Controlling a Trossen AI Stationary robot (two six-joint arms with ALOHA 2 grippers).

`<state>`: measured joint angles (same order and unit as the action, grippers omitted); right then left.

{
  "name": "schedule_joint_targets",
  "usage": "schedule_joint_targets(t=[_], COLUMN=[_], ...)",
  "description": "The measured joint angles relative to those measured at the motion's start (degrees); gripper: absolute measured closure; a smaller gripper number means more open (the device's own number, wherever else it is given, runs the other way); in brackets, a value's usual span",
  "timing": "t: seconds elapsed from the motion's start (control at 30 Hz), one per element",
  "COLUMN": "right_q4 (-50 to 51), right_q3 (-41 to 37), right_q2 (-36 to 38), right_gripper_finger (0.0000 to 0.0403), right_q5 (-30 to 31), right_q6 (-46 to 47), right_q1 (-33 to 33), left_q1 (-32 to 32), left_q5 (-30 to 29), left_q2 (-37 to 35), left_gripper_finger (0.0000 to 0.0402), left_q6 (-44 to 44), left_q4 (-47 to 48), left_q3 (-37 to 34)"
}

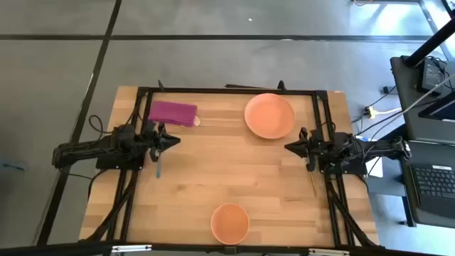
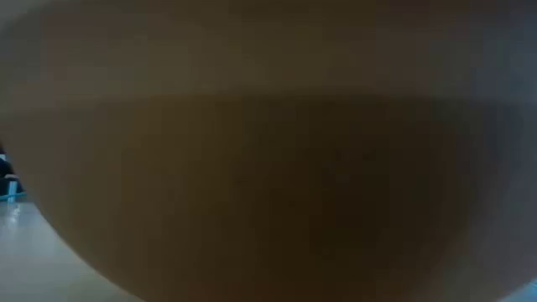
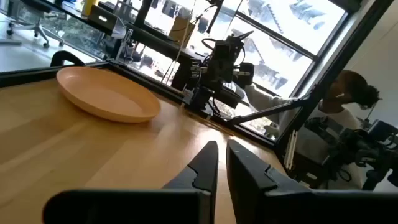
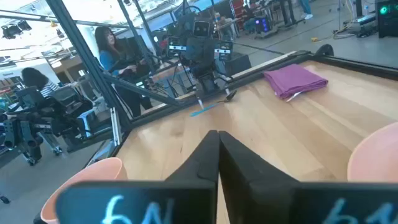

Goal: Set table place

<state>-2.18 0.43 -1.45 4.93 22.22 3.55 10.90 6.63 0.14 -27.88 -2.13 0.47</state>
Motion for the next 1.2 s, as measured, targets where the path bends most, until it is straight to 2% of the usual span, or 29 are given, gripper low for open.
schedule_joint_targets(t=[0.5, 0.63, 0.7, 1.07, 1.2], right_q4=[-0.28, -10.47, -13.0, -14.75, -14.73], right_q3=[0.0, 0.05, 0.09, 0.04, 0.04], right_q2=[0.0, 0.14, 0.05, 0.0, 0.0], right_gripper_finger=[0.0393, 0.0393, 0.0393, 0.0393, 0.0393], right_q5=[0.0, 6.52, 8.55, 9.08, 9.07], right_q6=[-0.11, -10.04, -12.07, -4.46, -4.5], right_q1=[0.0, -0.02, -0.02, -0.02, -0.02], left_q1=[0.01, 0.01, 0.0, 0.0, 0.0], left_q5=[0.0, 0.0, 0.0, 0.0, 0.01], left_q2=[0.01, 0.02, 0.0, 0.02, 0.01], left_gripper_finger=[0.0387, 0.038, 0.0376, 0.0354, 0.0348], left_q6=[0.0, 0.0, 0.01, 0.0, 0.0], left_q4=[-0.01, 0.0, -0.02, 0.0, 0.0], left_q3=[0.0, 0.0, 0.0, 0.02, 0.02])
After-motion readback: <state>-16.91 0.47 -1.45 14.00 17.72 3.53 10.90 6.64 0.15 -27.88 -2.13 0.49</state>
